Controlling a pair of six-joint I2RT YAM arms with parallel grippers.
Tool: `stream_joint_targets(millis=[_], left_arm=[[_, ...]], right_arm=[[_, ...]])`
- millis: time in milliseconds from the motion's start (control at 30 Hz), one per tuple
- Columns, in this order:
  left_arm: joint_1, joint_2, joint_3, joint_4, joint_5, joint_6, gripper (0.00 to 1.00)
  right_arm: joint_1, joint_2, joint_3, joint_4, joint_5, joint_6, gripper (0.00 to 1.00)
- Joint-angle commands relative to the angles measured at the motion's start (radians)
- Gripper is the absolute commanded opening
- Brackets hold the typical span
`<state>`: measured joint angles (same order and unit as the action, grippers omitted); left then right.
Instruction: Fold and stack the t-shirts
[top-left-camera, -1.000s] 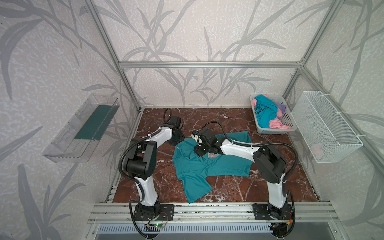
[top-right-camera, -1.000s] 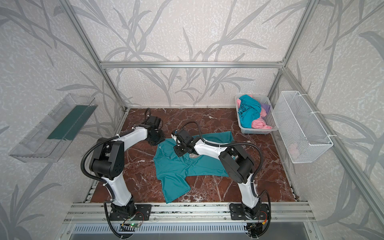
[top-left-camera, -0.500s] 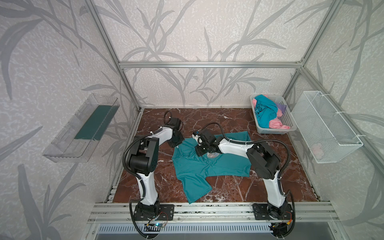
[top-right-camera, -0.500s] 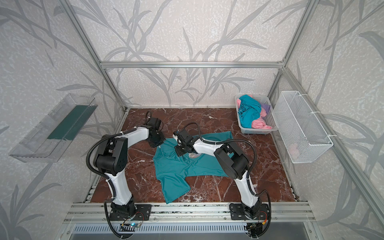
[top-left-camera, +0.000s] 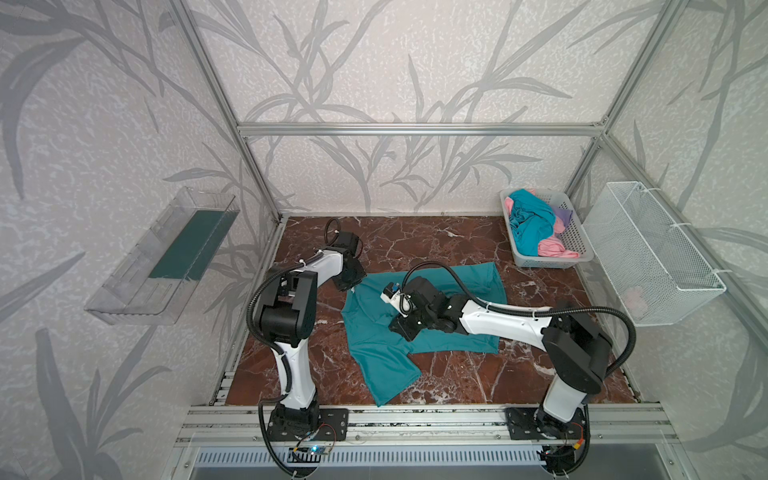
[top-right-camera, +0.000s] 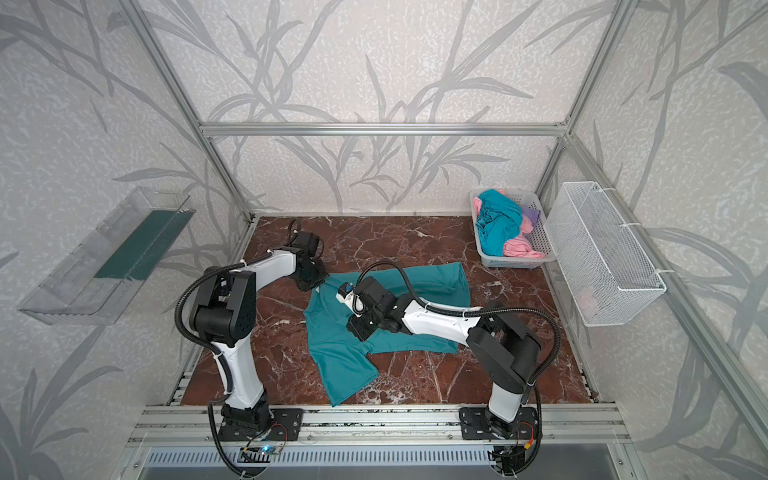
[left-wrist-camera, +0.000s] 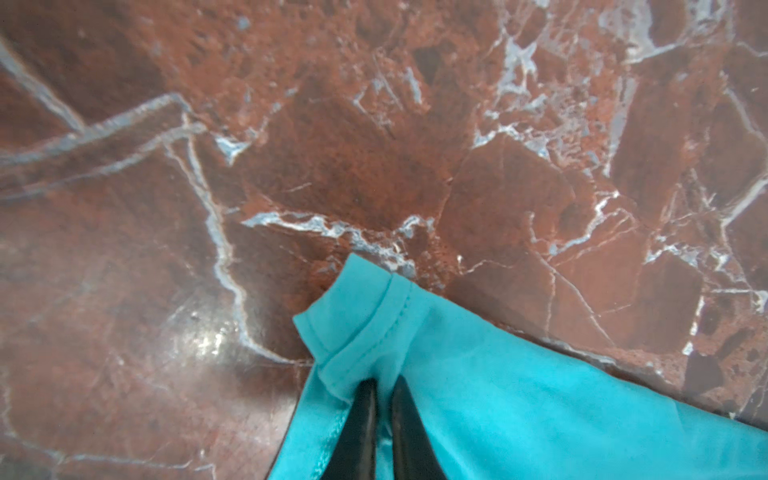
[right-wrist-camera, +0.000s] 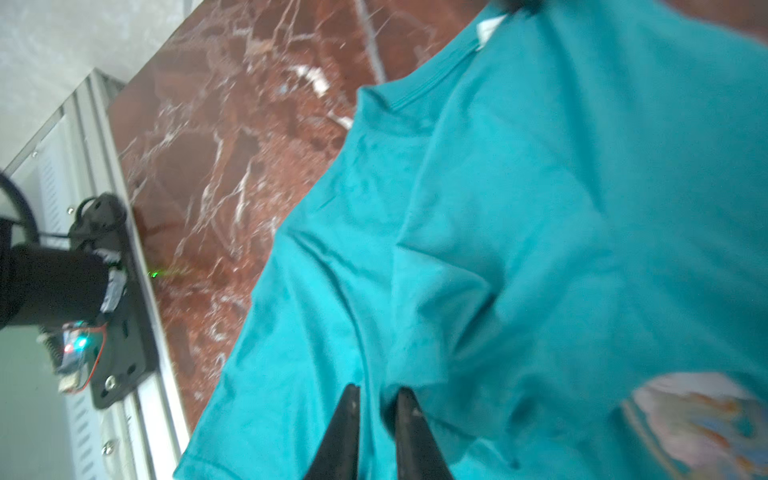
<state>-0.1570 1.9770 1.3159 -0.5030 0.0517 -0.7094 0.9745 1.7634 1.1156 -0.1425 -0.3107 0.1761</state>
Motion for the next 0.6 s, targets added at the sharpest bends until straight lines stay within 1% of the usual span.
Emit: stream_joint_targets(millis=[0, 33, 133, 233, 267, 300, 400, 500, 567], left_arm=[[0.024, 0.054, 0.011, -0.057, -0.055, 0.014, 0.13], [0.028, 0.053, 0.016, -0.06, -0.058, 0.016, 0.13], [0.036, 0.053, 0.037, -0.077, -0.072, 0.028, 0.13], [0.04, 0.053, 0.072, -0.103, -0.087, 0.042, 0.13], [0.041, 0.051, 0.086, -0.118, -0.086, 0.045, 0.13], [0.04, 0.046, 0.1, -0.136, -0.08, 0.045, 0.13], [0.028, -0.016, 0.092, -0.148, -0.066, 0.038, 0.14], [0.007, -0.106, 0.071, -0.152, -0.054, 0.031, 0.17], [-0.013, -0.15, 0.06, -0.151, -0.049, 0.031, 0.22]], right_arm=[[0.056, 0.025, 0.003, -0.108, -0.087, -0.069, 0.28], [0.079, 0.029, 0.007, -0.125, -0.099, -0.073, 0.29], [0.088, 0.005, -0.001, -0.15, -0.12, -0.068, 0.32], [0.079, -0.051, -0.002, -0.175, -0.055, -0.086, 0.32], [0.066, -0.096, 0.002, -0.185, -0.014, -0.084, 0.32], [0.055, -0.115, 0.008, -0.196, 0.029, -0.075, 0.3], [-0.078, -0.157, 0.03, -0.236, 0.162, -0.018, 0.19], [-0.226, -0.17, 0.014, -0.236, 0.27, 0.052, 0.17], [-0.32, -0.135, 0.036, -0.278, 0.299, 0.099, 0.17]])
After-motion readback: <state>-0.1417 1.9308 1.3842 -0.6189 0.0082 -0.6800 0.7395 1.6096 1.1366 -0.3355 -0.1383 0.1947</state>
